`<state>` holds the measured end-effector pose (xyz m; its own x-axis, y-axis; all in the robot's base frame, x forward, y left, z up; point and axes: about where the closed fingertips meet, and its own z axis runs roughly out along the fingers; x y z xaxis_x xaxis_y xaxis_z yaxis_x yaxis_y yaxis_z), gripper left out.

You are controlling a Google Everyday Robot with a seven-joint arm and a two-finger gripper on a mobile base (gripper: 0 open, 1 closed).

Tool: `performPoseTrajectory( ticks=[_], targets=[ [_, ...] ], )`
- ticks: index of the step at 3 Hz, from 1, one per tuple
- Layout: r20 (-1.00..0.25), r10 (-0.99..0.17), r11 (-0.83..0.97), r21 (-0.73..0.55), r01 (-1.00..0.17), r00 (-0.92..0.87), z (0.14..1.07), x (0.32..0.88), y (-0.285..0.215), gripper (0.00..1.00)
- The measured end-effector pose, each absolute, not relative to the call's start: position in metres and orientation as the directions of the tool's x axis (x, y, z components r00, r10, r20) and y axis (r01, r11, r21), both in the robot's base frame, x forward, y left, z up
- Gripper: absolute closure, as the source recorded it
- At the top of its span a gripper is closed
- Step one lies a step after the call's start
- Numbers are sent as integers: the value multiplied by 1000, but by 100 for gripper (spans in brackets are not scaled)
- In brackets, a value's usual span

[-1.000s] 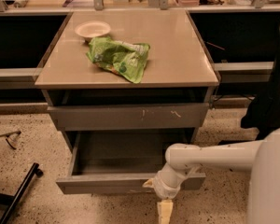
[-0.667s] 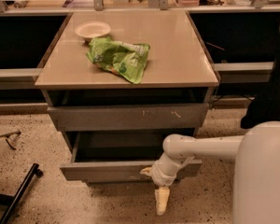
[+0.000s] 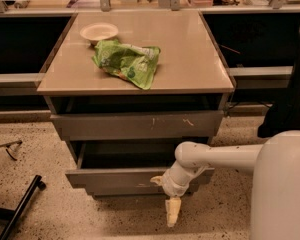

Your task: Close middle drawer

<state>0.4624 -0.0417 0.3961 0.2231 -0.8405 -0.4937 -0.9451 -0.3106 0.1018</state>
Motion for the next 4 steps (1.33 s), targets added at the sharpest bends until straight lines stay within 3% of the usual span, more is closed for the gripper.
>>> performPoseTrajectory(
  ticks=[3, 4],
  targets=[
    [-382, -885, -289, 1, -957, 267, 387, 530, -28, 0],
    [-382, -885, -289, 1, -957, 267, 387, 530, -28, 0]
  ],
)
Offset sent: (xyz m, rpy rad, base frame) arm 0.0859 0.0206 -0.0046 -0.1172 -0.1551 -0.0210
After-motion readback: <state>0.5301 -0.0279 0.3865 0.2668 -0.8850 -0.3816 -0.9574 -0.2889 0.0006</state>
